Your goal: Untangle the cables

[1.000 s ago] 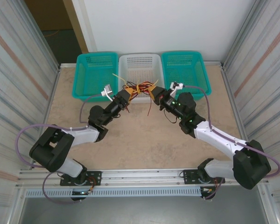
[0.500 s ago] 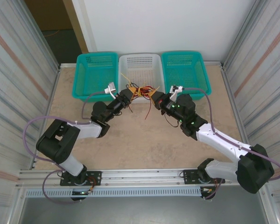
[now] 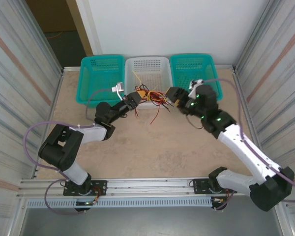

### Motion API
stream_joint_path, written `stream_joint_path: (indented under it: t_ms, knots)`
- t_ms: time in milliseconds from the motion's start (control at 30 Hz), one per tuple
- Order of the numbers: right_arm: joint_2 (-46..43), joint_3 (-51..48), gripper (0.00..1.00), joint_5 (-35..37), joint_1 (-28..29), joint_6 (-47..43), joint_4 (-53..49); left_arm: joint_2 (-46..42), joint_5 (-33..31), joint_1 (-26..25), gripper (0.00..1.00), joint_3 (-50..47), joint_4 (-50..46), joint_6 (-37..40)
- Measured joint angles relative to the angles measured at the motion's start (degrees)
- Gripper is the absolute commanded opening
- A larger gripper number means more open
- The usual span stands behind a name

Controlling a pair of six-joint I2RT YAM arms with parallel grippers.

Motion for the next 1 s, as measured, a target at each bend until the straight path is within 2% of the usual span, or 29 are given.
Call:
stream_joint_path:
  t_ms: [100, 200, 333, 467, 533, 633, 933, 1000]
  knots:
    - [-1.5, 6.3, 0.78, -5.9, -9.4, -7.3, -7.9, -1.3, 6.9, 0.3, 0.0, 1.2, -3.8, 6.0]
    - [-0.4, 10.3, 0.71, -14.0, -13.4, -12.1, -11.9, -5.0, 12.5, -0.7, 0.0, 1.6, -10.2, 13.7]
    - [5.1, 12.9, 0.6, -23.9, -10.6, -16.3, -14.0, -11.9, 18.1, -2.2, 0.0, 2.9, -18.8, 23.7]
    - [9.2, 13.0, 0.53, -28.3, -4.7, -17.7, -14.3, -16.0, 22.1, -2.3, 0.0, 5.9, -23.4, 29.3]
    - [9.5, 13.0, 0.44, -29.7, -2.5, -17.7, -13.4, -17.0, 23.2, -2.3, 0.0, 6.8, -25.2, 31.0]
    - [9.1, 12.8, 0.32, -30.9, -1.1, -17.4, -10.8, -17.9, 24.0, -2.3, 0.0, 7.0, -27.3, 32.7]
    - [7.1, 9.7, 0.15, -30.6, -1.2, -15.5, -6.4, -18.5, 24.1, -2.3, 0.0, 7.0, -29.3, 33.9]
    - [6.6, 9.7, 0.08, -30.5, -1.2, -15.4, -6.3, -18.5, 24.0, -2.3, 0.0, 7.0, -29.4, 33.7]
